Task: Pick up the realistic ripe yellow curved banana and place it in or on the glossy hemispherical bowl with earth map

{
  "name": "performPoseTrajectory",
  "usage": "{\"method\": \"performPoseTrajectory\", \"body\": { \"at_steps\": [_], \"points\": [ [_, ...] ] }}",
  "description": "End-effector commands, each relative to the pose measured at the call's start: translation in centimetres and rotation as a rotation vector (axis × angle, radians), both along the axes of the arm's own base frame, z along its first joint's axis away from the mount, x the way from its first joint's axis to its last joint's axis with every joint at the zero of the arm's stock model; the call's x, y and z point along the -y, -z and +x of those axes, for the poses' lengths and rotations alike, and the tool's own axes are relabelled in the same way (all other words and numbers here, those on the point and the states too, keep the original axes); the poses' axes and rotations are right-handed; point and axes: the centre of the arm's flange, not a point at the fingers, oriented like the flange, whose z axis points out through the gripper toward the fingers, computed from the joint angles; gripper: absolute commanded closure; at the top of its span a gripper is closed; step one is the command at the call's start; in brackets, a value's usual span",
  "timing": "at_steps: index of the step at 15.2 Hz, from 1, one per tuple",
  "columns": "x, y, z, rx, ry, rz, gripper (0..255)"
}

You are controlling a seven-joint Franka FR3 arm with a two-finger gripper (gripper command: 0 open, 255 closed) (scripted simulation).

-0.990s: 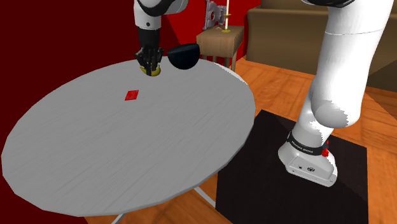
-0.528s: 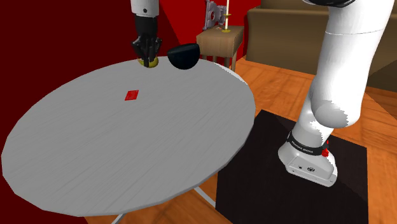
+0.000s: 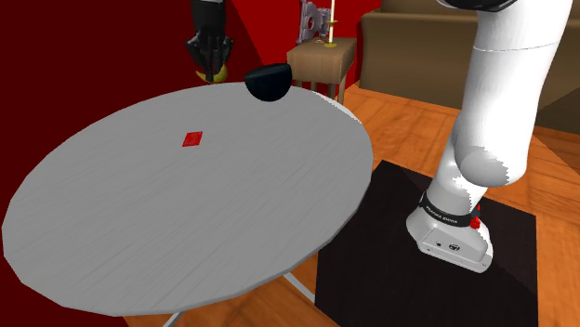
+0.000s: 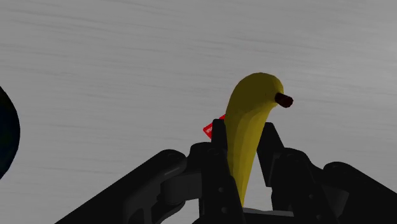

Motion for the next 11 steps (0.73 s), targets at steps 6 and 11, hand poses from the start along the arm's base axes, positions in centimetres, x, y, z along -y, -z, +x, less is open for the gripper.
{"method": "performPoseTrajectory", "body": {
  "at_steps": [6, 11],
  "points": [
    [2.6, -2.4, 0.6, 0.000, 0.000, 0.000, 255],
    [9.0, -2.3, 2.2, 0.000, 0.000, 0.000, 255]
  ]
}}
